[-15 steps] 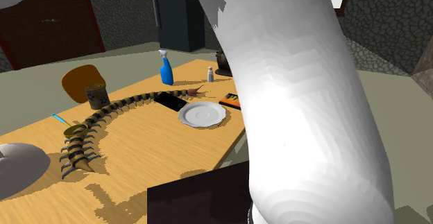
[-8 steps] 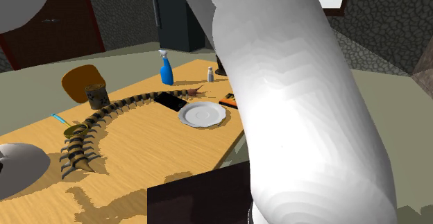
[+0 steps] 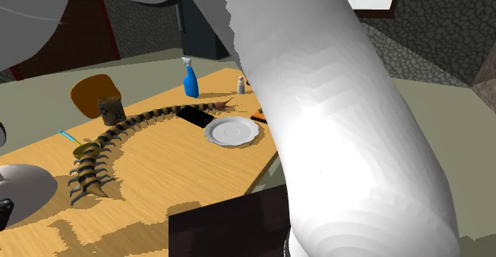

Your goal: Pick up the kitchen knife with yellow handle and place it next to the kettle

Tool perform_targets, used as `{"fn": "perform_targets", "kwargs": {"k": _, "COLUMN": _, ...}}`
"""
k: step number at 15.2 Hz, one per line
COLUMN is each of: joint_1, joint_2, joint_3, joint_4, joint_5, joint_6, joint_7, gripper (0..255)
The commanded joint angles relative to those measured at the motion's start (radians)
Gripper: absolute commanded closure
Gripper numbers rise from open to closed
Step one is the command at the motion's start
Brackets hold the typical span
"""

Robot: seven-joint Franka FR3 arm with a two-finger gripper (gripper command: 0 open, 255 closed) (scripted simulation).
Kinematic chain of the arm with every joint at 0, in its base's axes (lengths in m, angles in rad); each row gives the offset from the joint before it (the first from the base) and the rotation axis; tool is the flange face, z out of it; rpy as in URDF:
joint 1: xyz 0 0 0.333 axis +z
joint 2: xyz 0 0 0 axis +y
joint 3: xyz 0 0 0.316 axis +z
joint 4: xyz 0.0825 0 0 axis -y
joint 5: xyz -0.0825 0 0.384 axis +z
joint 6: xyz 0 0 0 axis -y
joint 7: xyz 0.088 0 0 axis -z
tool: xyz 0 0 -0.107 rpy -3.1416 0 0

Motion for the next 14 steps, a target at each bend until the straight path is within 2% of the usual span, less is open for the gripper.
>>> {"fn": "perform_targets", "kwargs": {"k": 1, "joint_1": 0.004, "joint_2": 0.020, "joint_3": -0.008, "joint_4": 0.004, "joint_5": -0.008, "joint_6": 0.016, "joint_7": 0.003, "gripper": 255}}
{"fn": "perform_targets", "kwargs": {"k": 8, "joint_1": 0.024, "joint_2": 0.095, "joint_3": -0.035, "joint_4": 0.027, "joint_5": -0.034, "joint_6": 0.068, "joint_7": 0.020, "gripper": 255}}
{"fn": "perform_targets", "kwargs": {"k": 14, "joint_1": 0.025, "joint_2": 0.099, "joint_3": -0.037, "joint_4": 0.029, "joint_5": -0.036, "joint_6": 0.071, "joint_7": 0.020, "gripper": 255}}
